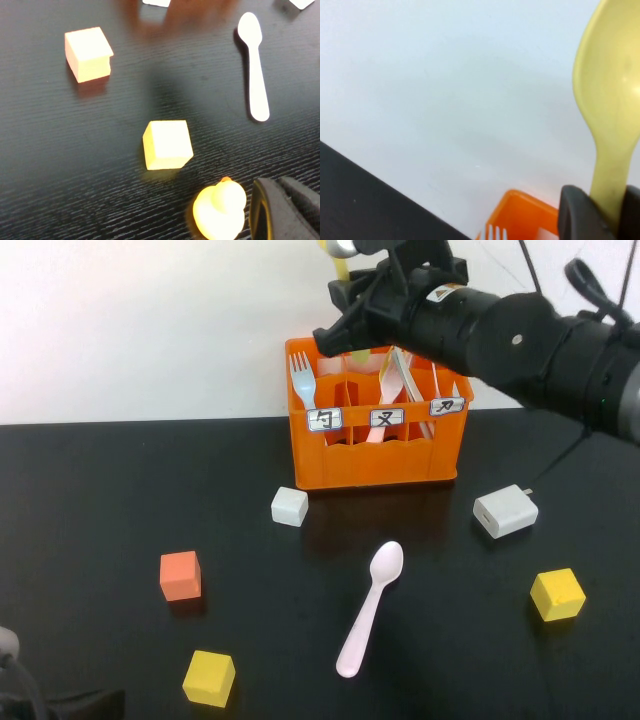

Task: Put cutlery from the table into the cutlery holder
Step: Place the spoon on the box

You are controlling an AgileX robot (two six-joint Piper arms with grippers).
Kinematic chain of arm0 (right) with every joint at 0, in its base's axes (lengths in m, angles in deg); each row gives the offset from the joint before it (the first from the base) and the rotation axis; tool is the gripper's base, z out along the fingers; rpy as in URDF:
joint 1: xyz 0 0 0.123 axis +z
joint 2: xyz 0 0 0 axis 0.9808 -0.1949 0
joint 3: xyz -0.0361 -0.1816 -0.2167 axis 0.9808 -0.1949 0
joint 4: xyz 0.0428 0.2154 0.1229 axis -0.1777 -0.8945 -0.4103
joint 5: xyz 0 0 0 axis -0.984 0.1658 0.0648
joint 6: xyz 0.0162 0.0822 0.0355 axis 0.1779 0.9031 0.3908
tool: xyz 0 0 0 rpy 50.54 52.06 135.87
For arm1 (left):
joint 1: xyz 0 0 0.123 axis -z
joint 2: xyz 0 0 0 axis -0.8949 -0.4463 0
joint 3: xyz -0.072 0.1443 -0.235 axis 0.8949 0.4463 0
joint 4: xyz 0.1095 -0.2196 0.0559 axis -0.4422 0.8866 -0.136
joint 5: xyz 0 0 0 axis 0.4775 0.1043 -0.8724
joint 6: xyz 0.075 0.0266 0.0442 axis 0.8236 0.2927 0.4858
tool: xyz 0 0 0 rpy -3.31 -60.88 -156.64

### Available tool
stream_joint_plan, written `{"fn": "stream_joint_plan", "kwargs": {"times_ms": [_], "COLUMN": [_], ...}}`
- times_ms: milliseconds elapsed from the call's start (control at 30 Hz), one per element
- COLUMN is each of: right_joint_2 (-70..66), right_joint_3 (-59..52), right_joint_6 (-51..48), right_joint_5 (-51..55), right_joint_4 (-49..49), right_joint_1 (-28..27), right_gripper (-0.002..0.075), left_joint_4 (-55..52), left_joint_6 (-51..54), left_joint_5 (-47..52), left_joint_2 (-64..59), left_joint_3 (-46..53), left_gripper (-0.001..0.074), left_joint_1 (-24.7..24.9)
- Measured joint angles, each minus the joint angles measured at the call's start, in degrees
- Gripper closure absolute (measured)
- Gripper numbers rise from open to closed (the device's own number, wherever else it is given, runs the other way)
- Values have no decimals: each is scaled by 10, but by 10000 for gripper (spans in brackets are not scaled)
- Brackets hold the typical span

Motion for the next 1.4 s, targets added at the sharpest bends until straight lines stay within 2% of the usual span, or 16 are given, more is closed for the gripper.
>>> {"fn": "stream_joint_plan", "kwargs": {"times_ms": [267,567,700,767,933,1067,1267,1400], "right_joint_2": [-38,-79,-87,-89,-90,-82,-9,42], "right_joint_3": [0,0,0,0,0,0,0,0], "right_joint_6": [22,66,99,118,141,138,118,118], "right_joint_5": [-62,-67,-68,-67,-37,13,154,289], "right_joint_4": [-3,-4,40,62,89,91,100,101], "right_joint_1": [21,24,24,24,24,24,24,24], "right_gripper": [587,587,585,553,361,311,342,467], "left_joint_4": [0,0,0,0,0,0,0,0], "left_joint_6": [2,2,2,2,2,2,2,2], "left_joint_5": [0,0,0,0,0,0,0,0], "left_joint_2": [0,0,0,0,0,0,0,0], "left_joint_3": [0,0,0,0,0,0,0,0], "left_gripper": [736,736,736,736,736,737,736,737], "left_joint_1": [0,0,0,0,0,0,0,0]}}
